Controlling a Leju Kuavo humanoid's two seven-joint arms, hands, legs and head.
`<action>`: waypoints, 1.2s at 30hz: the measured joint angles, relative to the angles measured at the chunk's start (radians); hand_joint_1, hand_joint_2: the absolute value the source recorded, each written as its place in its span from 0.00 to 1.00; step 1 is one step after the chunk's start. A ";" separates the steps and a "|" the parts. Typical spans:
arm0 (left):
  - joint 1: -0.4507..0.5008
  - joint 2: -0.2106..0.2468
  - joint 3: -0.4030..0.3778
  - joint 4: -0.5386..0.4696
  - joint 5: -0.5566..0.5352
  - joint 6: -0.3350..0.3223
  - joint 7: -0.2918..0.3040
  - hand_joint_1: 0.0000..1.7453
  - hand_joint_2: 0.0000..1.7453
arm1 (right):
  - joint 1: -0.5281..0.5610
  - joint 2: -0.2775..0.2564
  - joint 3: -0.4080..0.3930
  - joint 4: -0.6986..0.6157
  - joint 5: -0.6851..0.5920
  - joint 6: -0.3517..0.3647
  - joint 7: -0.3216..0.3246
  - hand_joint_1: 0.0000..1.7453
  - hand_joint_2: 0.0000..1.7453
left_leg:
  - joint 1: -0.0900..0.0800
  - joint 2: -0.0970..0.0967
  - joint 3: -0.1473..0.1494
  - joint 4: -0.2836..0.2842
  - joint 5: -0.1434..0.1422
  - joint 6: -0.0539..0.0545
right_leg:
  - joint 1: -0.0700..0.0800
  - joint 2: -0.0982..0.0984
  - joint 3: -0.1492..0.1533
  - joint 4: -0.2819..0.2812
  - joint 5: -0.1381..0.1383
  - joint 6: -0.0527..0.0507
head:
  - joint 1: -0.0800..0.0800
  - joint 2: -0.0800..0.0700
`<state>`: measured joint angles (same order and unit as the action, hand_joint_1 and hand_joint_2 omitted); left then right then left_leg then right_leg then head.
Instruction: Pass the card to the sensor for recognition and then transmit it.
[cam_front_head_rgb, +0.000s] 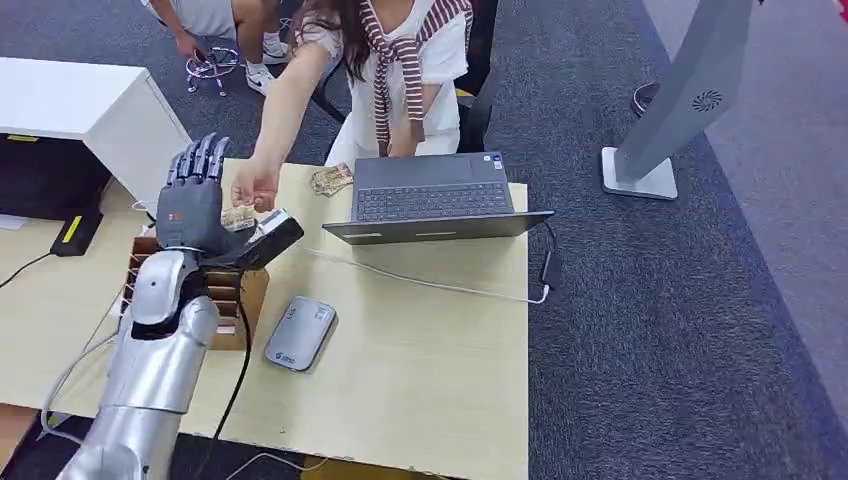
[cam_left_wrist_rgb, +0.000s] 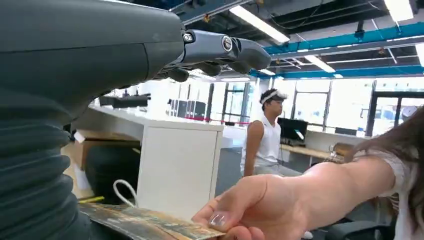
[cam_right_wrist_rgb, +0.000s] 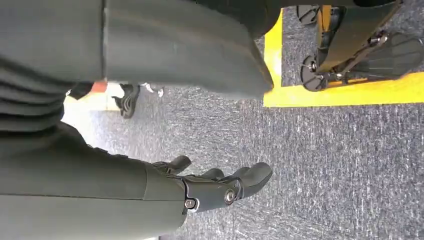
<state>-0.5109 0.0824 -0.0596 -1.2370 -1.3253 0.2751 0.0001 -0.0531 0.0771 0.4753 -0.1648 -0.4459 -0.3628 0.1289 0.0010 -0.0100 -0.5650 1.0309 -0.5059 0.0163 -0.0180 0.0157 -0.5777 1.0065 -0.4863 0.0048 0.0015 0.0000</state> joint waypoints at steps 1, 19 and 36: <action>-0.017 0.003 -0.013 0.018 -0.023 0.006 0.013 0.00 1.00 | 0.000 0.000 0.004 0.000 0.007 0.000 0.004 0.00 1.00 | 0.000 0.000 0.000 0.000 0.000 0.000 | 0.000 0.000 0.000 0.000 0.000 0.000 | 0.000 0.000; -0.176 0.026 -0.129 0.199 -0.184 0.033 0.156 0.00 1.00 | -0.006 0.000 0.062 0.000 0.048 0.004 0.036 0.00 1.00 | 0.000 0.000 0.000 0.000 0.000 0.000 | 0.000 0.000 0.000 0.000 0.000 0.000 | 0.000 0.000; -0.176 0.014 -0.148 0.220 -0.184 0.037 0.166 1.00 1.00 | -0.007 0.000 0.076 0.002 0.059 0.009 0.037 0.00 1.00 | 0.000 0.000 0.000 0.000 0.000 0.000 | 0.000 0.000 0.000 0.000 0.000 0.000 | 0.000 0.000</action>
<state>-0.6869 0.0965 -0.2075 -1.0174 -1.5091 0.3124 0.1663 -0.0603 0.0771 0.5509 -0.1629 -0.3868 -0.3536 0.1663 0.0010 -0.0099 -0.5653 1.0310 -0.5059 0.0163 -0.0180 0.0158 -0.5777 1.0068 -0.4862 0.0047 0.0015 -0.0004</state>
